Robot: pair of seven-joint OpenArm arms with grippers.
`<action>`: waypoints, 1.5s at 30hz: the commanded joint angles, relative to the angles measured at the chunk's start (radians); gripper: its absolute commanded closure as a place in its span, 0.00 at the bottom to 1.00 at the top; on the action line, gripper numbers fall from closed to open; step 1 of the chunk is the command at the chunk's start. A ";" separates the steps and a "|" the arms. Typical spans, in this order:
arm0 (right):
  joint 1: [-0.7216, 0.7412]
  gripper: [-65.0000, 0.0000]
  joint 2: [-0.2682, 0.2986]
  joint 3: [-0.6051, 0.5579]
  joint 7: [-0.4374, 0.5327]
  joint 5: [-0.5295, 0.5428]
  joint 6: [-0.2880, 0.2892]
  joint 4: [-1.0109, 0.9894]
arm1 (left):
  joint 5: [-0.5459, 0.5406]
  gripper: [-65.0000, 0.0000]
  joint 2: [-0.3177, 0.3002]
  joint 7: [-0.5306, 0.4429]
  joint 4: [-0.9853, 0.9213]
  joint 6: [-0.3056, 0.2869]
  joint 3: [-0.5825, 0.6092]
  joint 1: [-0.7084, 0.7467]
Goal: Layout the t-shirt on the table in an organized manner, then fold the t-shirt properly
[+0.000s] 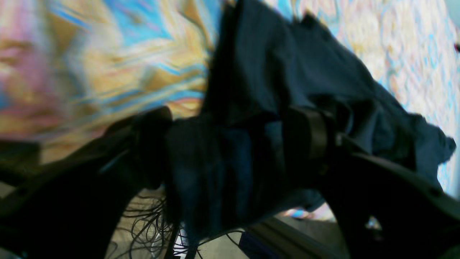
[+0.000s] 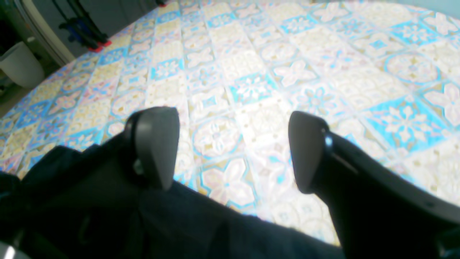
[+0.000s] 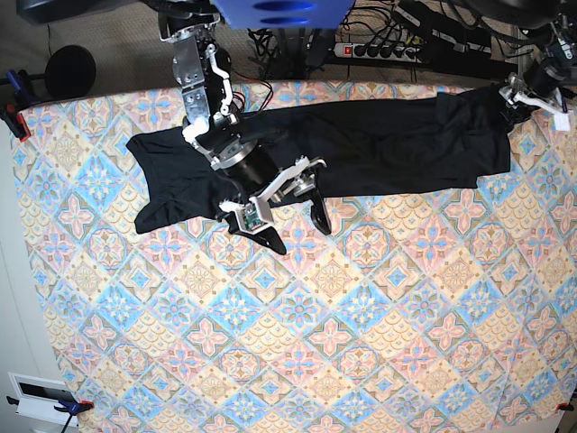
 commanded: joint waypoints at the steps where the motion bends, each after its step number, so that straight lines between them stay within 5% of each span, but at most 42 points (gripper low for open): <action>1: 0.007 0.29 -0.004 0.001 0.032 0.008 0.004 0.021 | -0.023 0.28 -0.020 -0.017 0.014 -0.007 0.023 -0.011; 28: 0.009 0.29 0.008 0.001 0.024 0.008 0.004 0.015 | 0.075 0.28 -0.014 -0.009 -0.060 -0.007 0.267 -0.060; 34: 0.009 0.29 0.008 0.001 0.024 0.008 0.004 0.013 | 0.075 0.29 -0.052 -0.016 -0.060 -0.007 0.367 -0.026; 40: 0.009 0.29 0.008 0.047 0.024 0.008 0.004 0.013 | 0.075 0.42 -0.060 -0.017 -0.060 -0.007 0.411 -0.017; 45: 0.009 0.29 0.008 0.133 0.023 0.008 0.004 0.013 | 0.075 0.72 -0.060 -0.017 -0.060 -0.007 0.411 -0.023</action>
